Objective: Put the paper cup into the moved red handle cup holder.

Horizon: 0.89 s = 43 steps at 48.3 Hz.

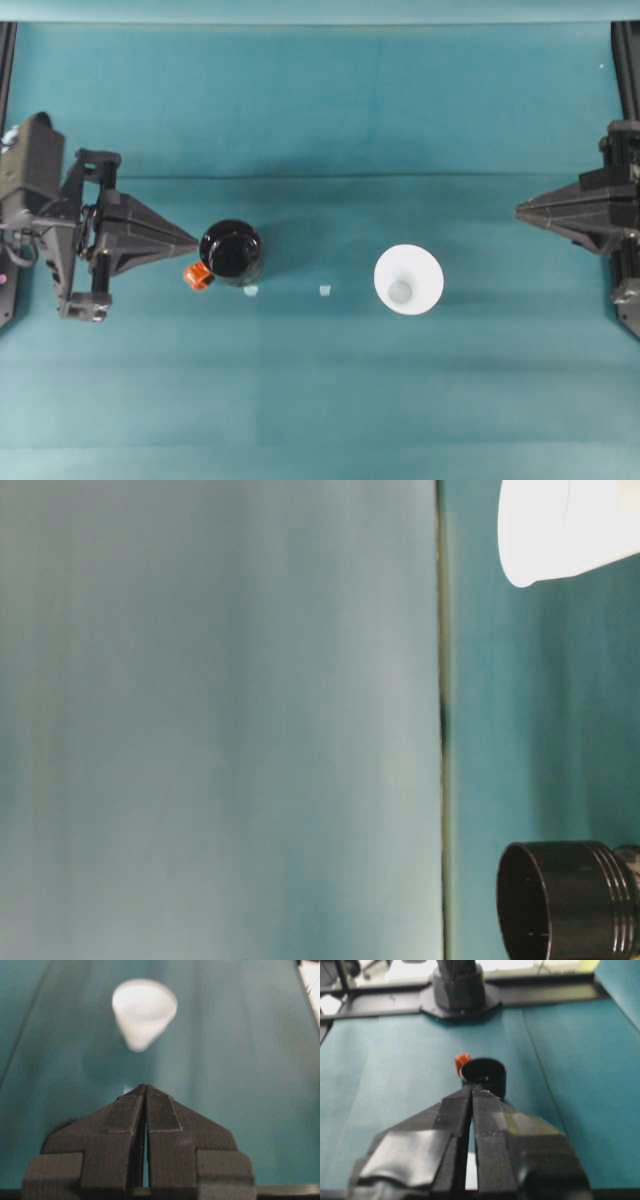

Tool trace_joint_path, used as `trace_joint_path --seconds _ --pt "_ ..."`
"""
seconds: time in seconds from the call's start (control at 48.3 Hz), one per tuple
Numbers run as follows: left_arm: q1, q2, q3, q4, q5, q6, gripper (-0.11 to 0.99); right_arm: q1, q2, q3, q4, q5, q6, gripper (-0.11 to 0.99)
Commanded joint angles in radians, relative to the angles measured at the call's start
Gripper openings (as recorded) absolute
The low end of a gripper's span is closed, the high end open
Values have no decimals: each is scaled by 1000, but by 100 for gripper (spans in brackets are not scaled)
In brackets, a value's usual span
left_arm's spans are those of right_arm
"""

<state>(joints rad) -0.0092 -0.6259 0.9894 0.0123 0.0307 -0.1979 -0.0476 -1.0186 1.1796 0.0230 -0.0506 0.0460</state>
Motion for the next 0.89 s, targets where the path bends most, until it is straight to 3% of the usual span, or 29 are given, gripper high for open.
trace_joint_path --seconds 0.0,0.166,0.393,0.642,0.724,0.869 --pt "-3 -2 -55 3 106 2 1 -2 6 -25 3 14 17 -8" --pt "-8 20 -130 3 273 -2 1 -2 23 -31 3 32 49 -8" --pt "-34 133 -221 3 476 -26 1 2 61 -43 3 48 69 -8" --pt "-37 272 -311 3 646 -181 1 2 81 -46 3 48 69 -8" --pt "-37 301 -325 3 696 -204 1 2 83 -46 3 48 69 -8" --pt "-37 318 -330 3 719 -209 1 2 83 -46 3 52 69 -8"
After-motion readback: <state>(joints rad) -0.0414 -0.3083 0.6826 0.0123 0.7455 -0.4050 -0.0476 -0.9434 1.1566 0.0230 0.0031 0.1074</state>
